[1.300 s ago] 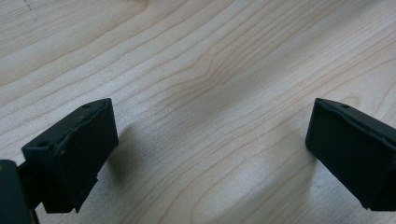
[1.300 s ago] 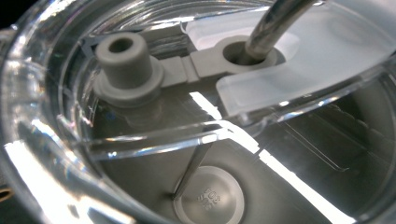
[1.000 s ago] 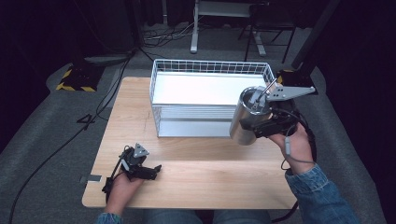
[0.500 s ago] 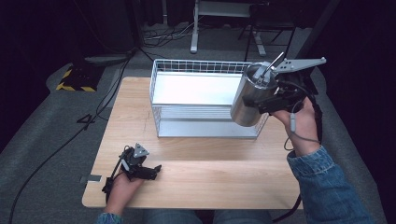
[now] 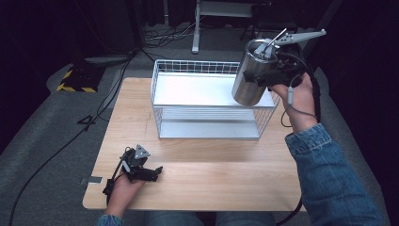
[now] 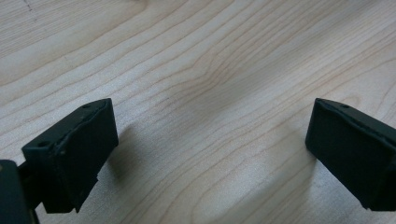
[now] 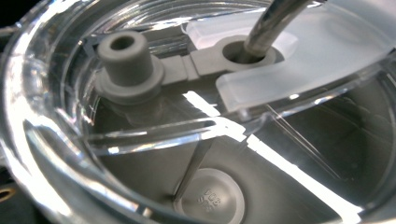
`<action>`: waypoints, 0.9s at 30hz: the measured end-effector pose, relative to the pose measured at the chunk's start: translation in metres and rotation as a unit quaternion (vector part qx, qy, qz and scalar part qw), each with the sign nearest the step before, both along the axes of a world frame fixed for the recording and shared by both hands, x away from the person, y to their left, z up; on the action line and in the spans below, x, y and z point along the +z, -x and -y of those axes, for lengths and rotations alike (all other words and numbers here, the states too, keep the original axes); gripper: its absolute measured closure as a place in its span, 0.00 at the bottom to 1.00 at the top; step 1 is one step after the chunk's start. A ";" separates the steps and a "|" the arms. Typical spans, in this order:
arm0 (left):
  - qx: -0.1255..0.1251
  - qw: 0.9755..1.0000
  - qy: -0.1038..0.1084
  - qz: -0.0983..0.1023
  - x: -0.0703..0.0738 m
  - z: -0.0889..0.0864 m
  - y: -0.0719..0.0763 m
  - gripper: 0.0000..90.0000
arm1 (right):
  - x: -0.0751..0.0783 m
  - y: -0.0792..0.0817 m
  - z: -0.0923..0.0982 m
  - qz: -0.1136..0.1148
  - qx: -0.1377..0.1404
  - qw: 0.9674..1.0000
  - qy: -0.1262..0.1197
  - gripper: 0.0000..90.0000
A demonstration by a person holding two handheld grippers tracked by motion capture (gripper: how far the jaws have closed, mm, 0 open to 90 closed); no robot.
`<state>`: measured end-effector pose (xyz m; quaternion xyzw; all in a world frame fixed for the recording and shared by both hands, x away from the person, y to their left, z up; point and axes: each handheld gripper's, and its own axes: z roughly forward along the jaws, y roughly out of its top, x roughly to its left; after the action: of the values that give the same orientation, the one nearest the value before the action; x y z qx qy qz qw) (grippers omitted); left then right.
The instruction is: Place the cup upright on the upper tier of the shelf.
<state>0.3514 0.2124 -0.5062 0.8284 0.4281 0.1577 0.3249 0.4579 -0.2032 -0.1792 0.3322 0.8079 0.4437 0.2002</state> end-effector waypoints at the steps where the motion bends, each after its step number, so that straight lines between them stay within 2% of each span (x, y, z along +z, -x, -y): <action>1: 0.003 1.000 0.003 -0.002 0.000 0.000 0.000 0.03 | 0.000 -0.004 -0.001 0.000 -0.002 1.000 0.002 0.04; 10: 0.000 1.000 0.003 -0.001 0.000 0.000 0.000 0.03 | -0.002 -0.033 -0.004 -0.006 -0.028 1.000 0.005 0.04; 16: -0.001 1.000 -0.002 -0.002 0.000 0.000 -0.001 0.03 | -0.006 -0.047 -0.006 -0.014 -0.039 0.999 0.005 0.04; 27: -0.001 1.000 0.000 -0.002 0.000 0.000 0.000 0.03 | -0.012 -0.068 -0.009 -0.013 -0.053 0.998 0.011 0.04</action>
<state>0.3519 0.2125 -0.5059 0.8293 0.4277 0.1556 0.3243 0.5255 -0.1940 -0.1916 0.3779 0.7966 0.4194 0.2161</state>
